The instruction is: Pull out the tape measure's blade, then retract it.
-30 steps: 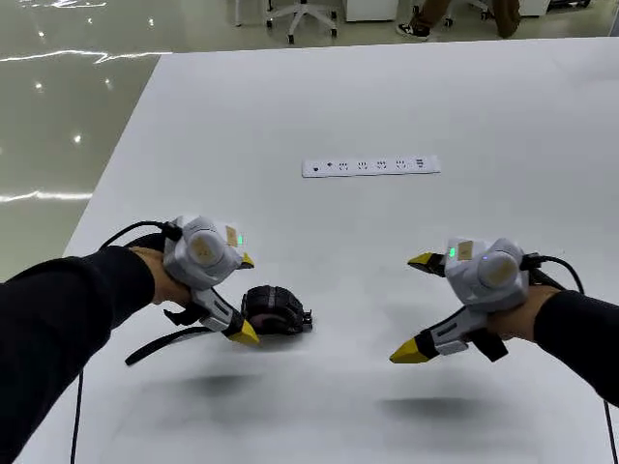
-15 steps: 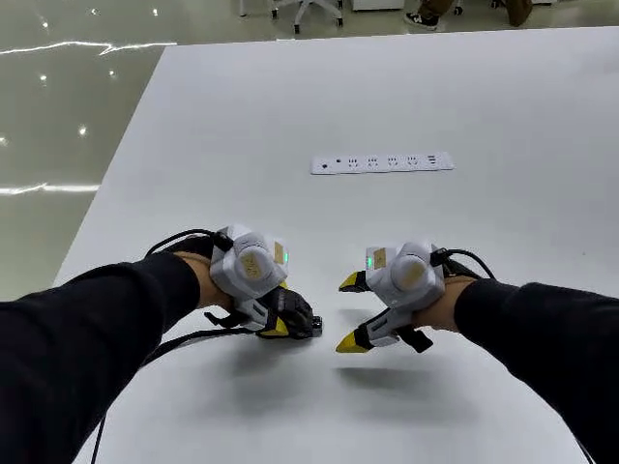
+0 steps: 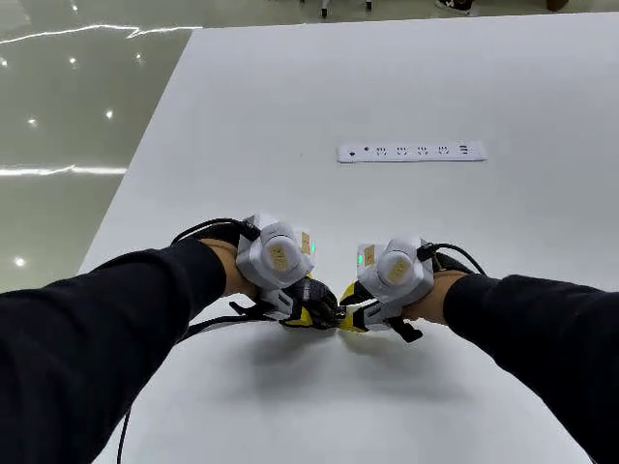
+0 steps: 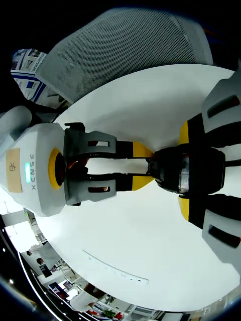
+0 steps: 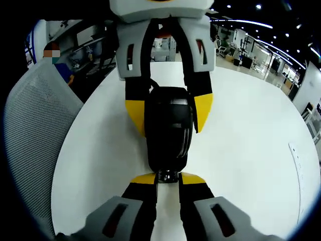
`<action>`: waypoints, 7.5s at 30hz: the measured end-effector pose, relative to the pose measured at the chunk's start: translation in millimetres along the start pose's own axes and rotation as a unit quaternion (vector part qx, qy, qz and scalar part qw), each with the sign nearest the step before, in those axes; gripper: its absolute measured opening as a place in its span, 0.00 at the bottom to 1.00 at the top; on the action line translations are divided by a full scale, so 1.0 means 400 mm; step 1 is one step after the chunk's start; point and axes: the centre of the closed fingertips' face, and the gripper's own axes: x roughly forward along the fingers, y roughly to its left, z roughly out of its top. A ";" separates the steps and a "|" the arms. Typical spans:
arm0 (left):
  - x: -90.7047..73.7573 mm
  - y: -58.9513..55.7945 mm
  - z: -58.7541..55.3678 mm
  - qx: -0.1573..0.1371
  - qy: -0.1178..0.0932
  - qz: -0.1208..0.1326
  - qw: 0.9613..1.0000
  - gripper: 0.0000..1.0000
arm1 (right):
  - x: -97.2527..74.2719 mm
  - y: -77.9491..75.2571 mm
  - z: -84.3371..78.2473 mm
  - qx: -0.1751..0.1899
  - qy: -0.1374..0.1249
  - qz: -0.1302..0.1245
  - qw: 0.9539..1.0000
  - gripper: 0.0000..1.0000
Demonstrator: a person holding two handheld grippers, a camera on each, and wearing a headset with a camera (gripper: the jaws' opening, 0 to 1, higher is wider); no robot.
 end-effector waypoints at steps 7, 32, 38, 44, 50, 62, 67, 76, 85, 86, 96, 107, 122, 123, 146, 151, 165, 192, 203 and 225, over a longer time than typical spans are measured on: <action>0.002 0.000 -0.002 0.001 0.001 0.000 1.000 0.32 | -0.002 0.005 -0.002 -0.024 0.006 0.006 1.000 0.08; 0.006 0.001 -0.006 -0.009 0.003 0.007 1.000 0.32 | -0.072 -0.005 -0.081 0.001 0.026 -0.003 1.000 0.08; 0.006 0.001 -0.005 -0.009 0.004 0.008 1.000 0.32 | -0.087 -0.004 -0.103 0.006 0.031 -0.006 0.999 0.08; 0.006 0.001 -0.004 -0.009 0.004 0.009 1.000 0.32 | -0.103 -0.006 -0.126 0.007 0.040 -0.009 0.999 0.08; 0.005 0.000 -0.003 -0.008 0.003 0.010 1.000 0.32 | -0.124 -0.005 -0.150 0.018 0.041 -0.013 0.999 0.08; 0.007 0.003 -0.002 -0.010 0.003 0.012 1.000 0.32 | -0.159 -0.009 -0.186 0.020 0.052 -0.016 0.998 0.07; 0.008 0.004 -0.002 -0.011 0.002 0.013 1.000 0.32 | -0.175 -0.010 -0.210 0.023 0.058 -0.017 0.998 0.07; 0.008 0.003 0.000 -0.012 -0.001 0.016 1.000 0.32 | -0.208 -0.008 -0.250 0.030 0.064 -0.022 0.997 0.07; 0.008 0.004 0.000 -0.013 -0.003 0.018 1.000 0.32 | -0.231 -0.003 -0.282 0.036 0.070 -0.026 0.997 0.07; 0.008 0.004 0.000 -0.013 -0.003 0.018 1.000 0.32 | -0.233 -0.003 -0.285 0.035 0.070 -0.026 0.997 0.07; 0.007 0.004 0.000 -0.016 -0.002 0.019 1.000 0.32 | -0.267 -0.004 -0.323 0.037 0.079 -0.032 0.996 0.07; 0.007 0.004 0.000 -0.021 -0.004 0.022 1.000 0.32 | -0.329 -0.003 -0.372 0.044 0.095 -0.039 0.994 0.07; 0.007 0.007 -0.002 -0.024 -0.004 0.023 0.999 0.32 | -0.371 0.006 -0.401 0.051 0.102 -0.048 0.992 0.08; 0.007 0.007 -0.002 -0.024 -0.004 0.023 0.999 0.32 | -0.371 0.007 -0.401 0.052 0.102 -0.048 0.992 0.08; 0.000 0.018 0.011 -0.049 -0.032 0.055 0.997 0.36 | -0.381 -0.021 -0.438 0.062 0.098 -0.093 0.989 0.17; -0.070 0.062 -0.031 -0.165 -0.091 0.124 0.974 0.64 | -0.402 -0.030 -0.404 0.103 0.054 -0.134 0.984 0.36; -0.319 -0.074 -0.292 -0.377 -0.199 0.270 0.864 1.00 | -0.588 0.107 -0.445 0.252 -0.062 -0.281 0.924 0.89; -0.394 -0.191 -0.299 -0.379 -0.207 0.299 0.851 1.00 | -0.746 0.295 -0.509 0.274 -0.060 -0.330 0.901 1.00; -0.399 -0.193 -0.300 -0.385 -0.209 0.296 0.849 1.00 | -0.773 0.301 -0.529 0.275 -0.056 -0.340 0.897 1.00; -0.407 -0.201 -0.322 -0.398 -0.210 0.303 0.840 1.00 | -0.758 0.302 -0.515 0.280 -0.058 -0.337 0.897 1.00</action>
